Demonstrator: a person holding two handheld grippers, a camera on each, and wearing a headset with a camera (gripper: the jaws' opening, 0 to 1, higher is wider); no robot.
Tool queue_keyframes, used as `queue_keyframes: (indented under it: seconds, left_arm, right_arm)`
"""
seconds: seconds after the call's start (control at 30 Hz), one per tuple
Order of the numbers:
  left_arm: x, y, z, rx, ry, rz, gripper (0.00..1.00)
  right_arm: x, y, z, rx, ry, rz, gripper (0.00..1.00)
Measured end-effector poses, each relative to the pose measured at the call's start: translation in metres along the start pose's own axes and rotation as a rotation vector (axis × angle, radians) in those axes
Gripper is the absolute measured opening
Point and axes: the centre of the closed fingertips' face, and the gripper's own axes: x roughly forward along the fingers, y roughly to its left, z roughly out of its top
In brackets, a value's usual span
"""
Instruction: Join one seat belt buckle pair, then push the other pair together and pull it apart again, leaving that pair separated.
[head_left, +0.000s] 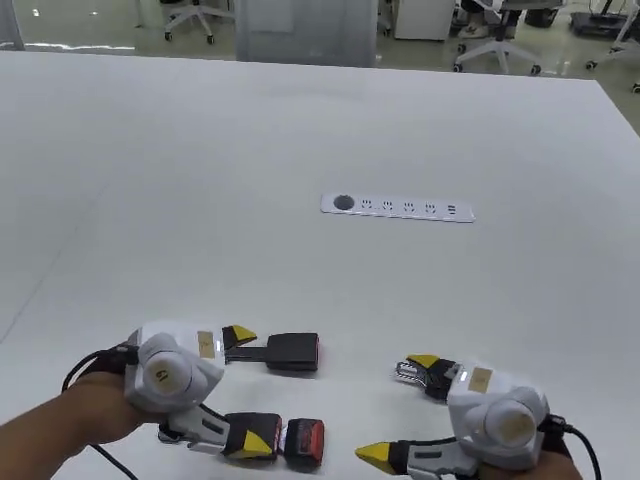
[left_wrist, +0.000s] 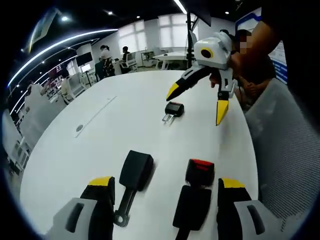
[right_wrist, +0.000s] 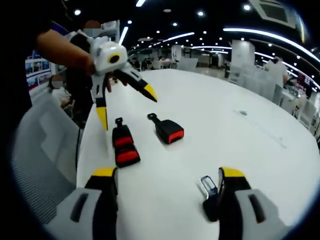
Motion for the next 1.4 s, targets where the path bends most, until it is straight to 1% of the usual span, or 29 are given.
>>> queue_keyframes:
  seconds: [0.03, 0.1, 0.17, 0.23, 0.3, 0.33, 0.4, 0.5, 0.57, 0.67, 0.73, 0.8, 0.87, 0.9, 0.97, 1.0, 1.1, 1.13, 1.2, 1.27, 1.3, 1.33, 1.4]
  left_arm:
    - [0.001, 0.004, 0.001, 0.013, 0.008, 0.006, 0.87]
    - [0.005, 0.010, 0.001, 0.014, 0.030, 0.007, 0.87]
    - [0.007, 0.017, 0.005, 0.014, 0.022, 0.014, 0.86]
    - [0.009, 0.024, 0.008, 0.008, 0.019, 0.018, 0.86]
    - [0.011, 0.028, 0.010, -0.001, 0.012, 0.017, 0.85]
    - [0.013, 0.031, 0.010, -0.004, 0.015, 0.016, 0.85]
    - [0.016, 0.033, 0.011, 0.002, 0.013, 0.012, 0.84]
    - [0.025, 0.040, 0.007, -0.011, 0.015, 0.003, 0.82]
    - [0.030, 0.044, 0.004, -0.016, 0.019, -0.001, 0.81]
    - [0.040, 0.048, -0.001, -0.024, 0.025, -0.013, 0.80]
    - [0.046, 0.051, -0.005, -0.028, 0.033, -0.020, 0.79]
    - [0.051, 0.052, -0.007, -0.026, 0.031, -0.028, 0.76]
    - [0.057, 0.052, -0.013, -0.035, 0.033, -0.049, 0.68]
    - [0.060, 0.052, -0.015, -0.039, 0.040, -0.052, 0.68]
    - [0.067, 0.055, -0.021, -0.036, 0.053, -0.057, 0.70]
    - [0.068, 0.056, -0.022, -0.036, 0.053, -0.059, 0.70]
    - [0.074, 0.057, -0.024, -0.031, 0.056, -0.069, 0.68]
    - [0.076, 0.056, -0.028, -0.034, 0.067, -0.084, 0.67]
    - [0.079, 0.056, -0.032, -0.041, 0.079, -0.095, 0.64]
    - [0.079, 0.056, -0.034, -0.041, 0.083, -0.093, 0.61]
    - [0.081, 0.056, -0.031, -0.045, 0.065, -0.097, 0.61]
    - [0.082, 0.057, -0.028, -0.038, 0.056, -0.098, 0.60]
    - [0.081, 0.057, -0.027, -0.033, 0.060, -0.108, 0.58]
  right_arm:
    - [-0.003, -0.007, -0.001, -0.006, 0.003, -0.011, 0.83]
    - [-0.008, -0.018, -0.003, -0.009, -0.003, -0.020, 0.83]
    - [-0.012, -0.030, -0.003, -0.007, -0.005, -0.032, 0.82]
    - [-0.014, -0.038, -0.006, 0.000, -0.001, -0.031, 0.83]
    - [-0.015, -0.043, -0.009, -0.009, 0.013, -0.026, 0.83]
    - [-0.015, -0.046, -0.011, -0.011, 0.019, -0.024, 0.84]
    - [-0.015, -0.052, -0.017, -0.013, 0.033, -0.011, 0.84]
    - [-0.013, -0.059, -0.027, -0.003, 0.051, 0.003, 0.83]
    - [-0.011, -0.063, -0.032, -0.010, 0.064, 0.007, 0.83]
    - [-0.008, -0.070, -0.040, 0.000, 0.082, 0.025, 0.83]
    - [-0.005, -0.071, -0.045, 0.019, 0.098, 0.047, 0.82]
    - [-0.002, -0.073, -0.049, 0.026, 0.107, 0.059, 0.80]
    - [0.000, -0.075, -0.056, 0.011, 0.129, 0.078, 0.80]
    - [0.001, -0.076, -0.059, 0.013, 0.141, 0.088, 0.80]
    - [0.002, -0.077, -0.062, 0.001, 0.152, 0.107, 0.78]
    - [0.002, -0.077, -0.064, -0.002, 0.158, 0.114, 0.77]
    - [0.002, -0.077, -0.067, -0.003, 0.173, 0.136, 0.67]
    - [0.002, -0.077, -0.069, -0.007, 0.176, 0.142, 0.66]
    - [0.003, -0.075, -0.073, -0.024, 0.194, 0.153, 0.65]
    - [0.003, -0.074, -0.075, -0.029, 0.199, 0.165, 0.62]
    - [0.003, -0.074, -0.077, -0.030, 0.206, 0.169, 0.60]
    - [0.004, -0.076, -0.078, -0.050, 0.197, 0.163, 0.58]
    - [0.003, -0.078, -0.080, -0.040, 0.202, 0.166, 0.56]
